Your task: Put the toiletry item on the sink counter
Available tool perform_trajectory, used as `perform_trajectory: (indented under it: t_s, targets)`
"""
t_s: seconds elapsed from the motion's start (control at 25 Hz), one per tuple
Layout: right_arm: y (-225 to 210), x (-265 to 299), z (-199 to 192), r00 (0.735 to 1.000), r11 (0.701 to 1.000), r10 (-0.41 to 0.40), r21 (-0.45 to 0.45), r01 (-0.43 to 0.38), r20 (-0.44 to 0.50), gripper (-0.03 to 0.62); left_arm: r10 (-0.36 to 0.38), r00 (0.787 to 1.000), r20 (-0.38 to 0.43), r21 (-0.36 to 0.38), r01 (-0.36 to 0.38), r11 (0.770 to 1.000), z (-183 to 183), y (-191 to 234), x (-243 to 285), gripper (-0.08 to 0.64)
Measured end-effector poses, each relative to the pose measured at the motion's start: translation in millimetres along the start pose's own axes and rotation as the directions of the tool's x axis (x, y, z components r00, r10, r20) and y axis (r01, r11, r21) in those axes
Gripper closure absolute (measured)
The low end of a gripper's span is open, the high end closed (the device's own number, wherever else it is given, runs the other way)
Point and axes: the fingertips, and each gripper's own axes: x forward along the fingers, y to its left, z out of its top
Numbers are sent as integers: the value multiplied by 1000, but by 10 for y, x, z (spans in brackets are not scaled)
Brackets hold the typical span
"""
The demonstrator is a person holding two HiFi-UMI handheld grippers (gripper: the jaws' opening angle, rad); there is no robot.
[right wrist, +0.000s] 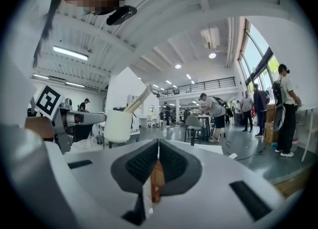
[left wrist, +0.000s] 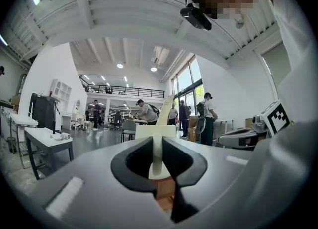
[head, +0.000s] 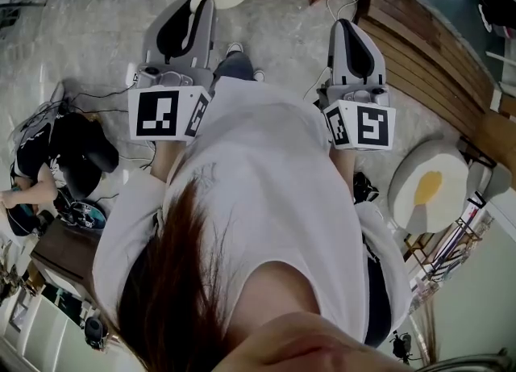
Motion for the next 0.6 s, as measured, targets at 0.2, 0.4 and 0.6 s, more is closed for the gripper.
perform_trajectory:
  t_s: [0.2, 0.4, 0.6]
  targets:
    - [-32, 155, -49, 1000, 1000, -11, 4, 11, -23, 581, -8, 1000, -6, -9, 8, 1000, -33, 132, 151, 512]
    - [-60, 478, -19, 999, 1000, -31, 0, 31, -33, 581, -26, 1000, 3, -10, 26, 1000, -28, 400, 398, 512]
    - [-73, 984, 127, 998, 999, -42, -9, 42, -38, 581, -52, 999, 12, -8, 52, 999, 54, 777, 751, 512]
